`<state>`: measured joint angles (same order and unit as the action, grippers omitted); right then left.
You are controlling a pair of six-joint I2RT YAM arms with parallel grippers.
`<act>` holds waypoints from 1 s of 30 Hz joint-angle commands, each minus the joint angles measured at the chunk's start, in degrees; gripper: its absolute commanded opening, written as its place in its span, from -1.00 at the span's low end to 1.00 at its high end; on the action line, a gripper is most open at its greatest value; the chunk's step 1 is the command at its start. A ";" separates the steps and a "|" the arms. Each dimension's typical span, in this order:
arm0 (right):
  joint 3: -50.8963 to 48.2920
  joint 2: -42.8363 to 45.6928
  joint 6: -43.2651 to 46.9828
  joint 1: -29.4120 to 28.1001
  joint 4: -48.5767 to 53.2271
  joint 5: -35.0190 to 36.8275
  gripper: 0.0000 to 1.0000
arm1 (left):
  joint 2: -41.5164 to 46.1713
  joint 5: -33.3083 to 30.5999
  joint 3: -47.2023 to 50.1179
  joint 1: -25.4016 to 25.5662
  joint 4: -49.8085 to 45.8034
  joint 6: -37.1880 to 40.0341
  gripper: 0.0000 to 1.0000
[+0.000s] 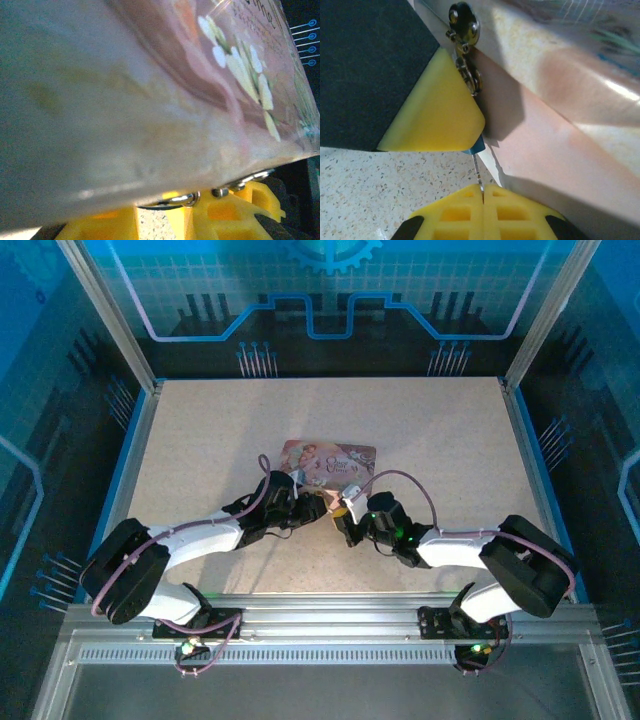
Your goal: Unlock a padlock with a key
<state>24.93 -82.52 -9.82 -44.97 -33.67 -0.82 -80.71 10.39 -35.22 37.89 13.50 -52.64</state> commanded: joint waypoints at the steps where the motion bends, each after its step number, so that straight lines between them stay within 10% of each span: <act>1: -0.40 0.08 0.30 1.11 -7.70 0.22 -1.00 | 1.52 4.33 -1.69 0.24 -0.51 -1.72 -0.54; 30: 1.49 -6.05 1.61 1.17 -14.45 0.46 -1.00 | 1.96 5.56 -2.90 0.90 -2.16 -2.11 -0.55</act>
<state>24.43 -87.81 -9.08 -44.56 -41.47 -1.96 -80.60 9.06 -35.86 37.60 10.72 -53.95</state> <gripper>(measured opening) 0.062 0.227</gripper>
